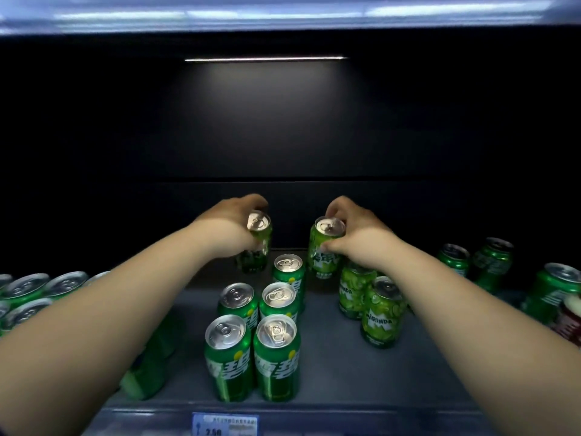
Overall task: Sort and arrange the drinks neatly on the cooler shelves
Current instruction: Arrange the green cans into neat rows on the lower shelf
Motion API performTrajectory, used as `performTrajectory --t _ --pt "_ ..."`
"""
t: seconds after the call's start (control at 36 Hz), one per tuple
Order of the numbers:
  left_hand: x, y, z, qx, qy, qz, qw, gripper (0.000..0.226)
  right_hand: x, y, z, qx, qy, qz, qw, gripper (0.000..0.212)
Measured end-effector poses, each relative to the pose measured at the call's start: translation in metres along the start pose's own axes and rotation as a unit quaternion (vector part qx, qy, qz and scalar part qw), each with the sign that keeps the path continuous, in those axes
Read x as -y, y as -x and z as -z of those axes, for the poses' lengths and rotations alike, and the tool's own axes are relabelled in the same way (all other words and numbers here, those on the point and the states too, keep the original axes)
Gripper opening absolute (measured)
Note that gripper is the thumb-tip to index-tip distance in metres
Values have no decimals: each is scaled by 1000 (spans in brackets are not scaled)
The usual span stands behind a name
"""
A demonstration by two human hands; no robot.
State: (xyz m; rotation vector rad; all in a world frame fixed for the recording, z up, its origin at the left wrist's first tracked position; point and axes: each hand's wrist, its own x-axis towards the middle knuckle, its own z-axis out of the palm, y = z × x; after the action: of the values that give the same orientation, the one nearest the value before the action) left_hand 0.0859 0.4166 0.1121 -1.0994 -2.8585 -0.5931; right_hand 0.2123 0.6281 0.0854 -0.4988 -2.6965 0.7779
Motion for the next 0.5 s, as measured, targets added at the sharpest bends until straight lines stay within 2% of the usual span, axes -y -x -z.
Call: performTrajectory --t 0.11,0.28,0.36,0.5 --pt "-32 11 22 -41 16 -47 998 77 8 23 35 -43 -58 37 997 57" --pt "-96 34 28 -56 19 -146 988 82 -3 69 82 -81 -75 68 992 60" --pt "-136 45 17 -36 24 -189 981 85 -26 96 103 -84 -73 60 992 62" --pt "-194 52 -24 31 41 -214 975 84 -75 142 126 -57 -22 8 998 60"
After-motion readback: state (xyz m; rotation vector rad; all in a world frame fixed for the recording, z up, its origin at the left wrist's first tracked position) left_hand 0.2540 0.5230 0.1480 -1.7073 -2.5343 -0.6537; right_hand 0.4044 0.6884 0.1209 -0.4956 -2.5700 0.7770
